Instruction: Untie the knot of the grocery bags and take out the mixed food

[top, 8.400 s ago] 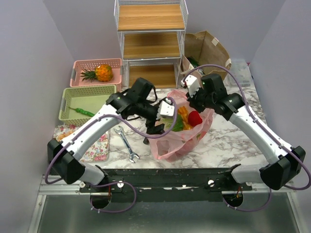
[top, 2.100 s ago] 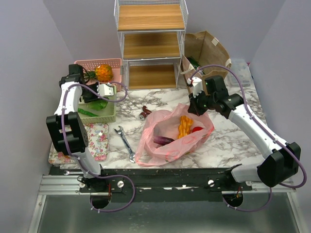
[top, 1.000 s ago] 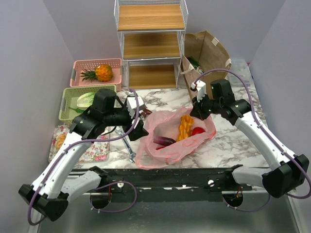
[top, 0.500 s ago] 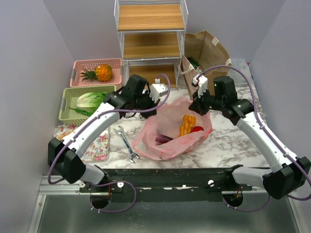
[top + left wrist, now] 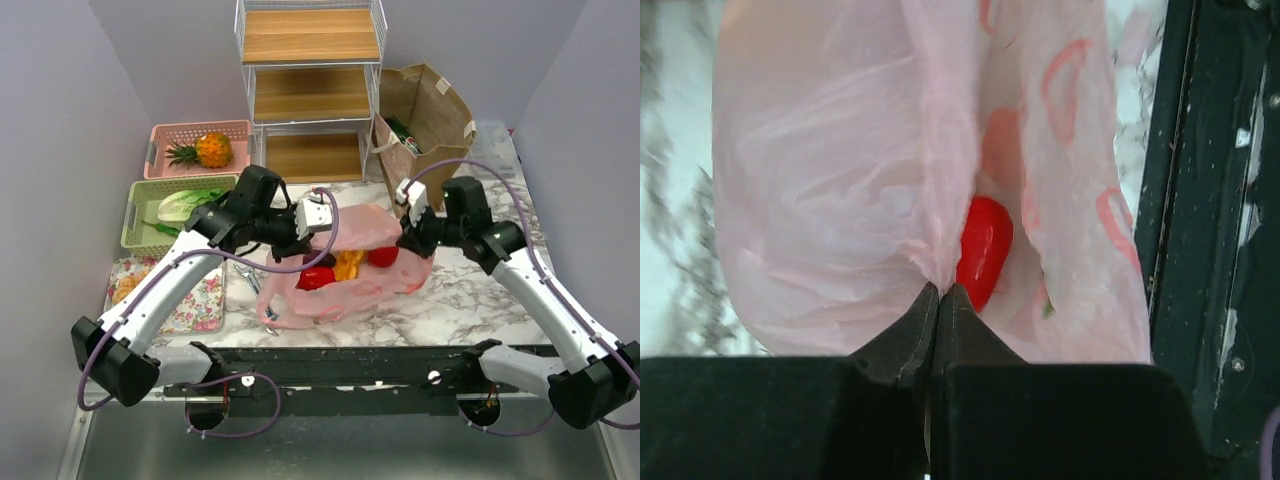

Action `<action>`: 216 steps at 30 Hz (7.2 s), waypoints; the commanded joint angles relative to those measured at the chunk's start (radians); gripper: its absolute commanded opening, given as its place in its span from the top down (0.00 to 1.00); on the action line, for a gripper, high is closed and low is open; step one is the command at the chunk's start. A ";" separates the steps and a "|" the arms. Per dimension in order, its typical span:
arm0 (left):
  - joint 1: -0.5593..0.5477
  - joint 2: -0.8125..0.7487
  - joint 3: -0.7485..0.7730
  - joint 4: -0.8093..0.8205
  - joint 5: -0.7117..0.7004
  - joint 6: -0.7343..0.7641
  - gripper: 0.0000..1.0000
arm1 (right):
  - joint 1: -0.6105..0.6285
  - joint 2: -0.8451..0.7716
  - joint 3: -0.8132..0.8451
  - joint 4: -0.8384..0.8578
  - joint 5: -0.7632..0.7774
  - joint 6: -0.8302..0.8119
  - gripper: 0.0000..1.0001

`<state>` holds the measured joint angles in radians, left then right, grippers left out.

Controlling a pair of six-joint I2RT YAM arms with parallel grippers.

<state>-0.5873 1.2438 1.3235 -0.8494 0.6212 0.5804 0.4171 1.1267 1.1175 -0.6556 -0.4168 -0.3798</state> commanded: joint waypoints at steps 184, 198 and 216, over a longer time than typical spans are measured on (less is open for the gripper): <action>0.790 0.598 0.490 -0.407 -0.117 0.424 0.01 | 0.000 0.182 -0.106 0.086 0.013 0.070 0.99; 0.096 -0.041 -0.036 0.099 0.127 0.351 0.39 | 0.000 0.027 -0.222 0.288 0.132 0.228 0.99; -0.164 0.493 -0.034 0.279 -0.408 0.532 0.31 | 0.000 0.027 -0.188 0.261 0.126 0.211 0.99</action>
<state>-0.7479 1.6772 1.2488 -0.6216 0.3336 1.0534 0.4175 1.1629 0.9058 -0.4042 -0.3111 -0.1513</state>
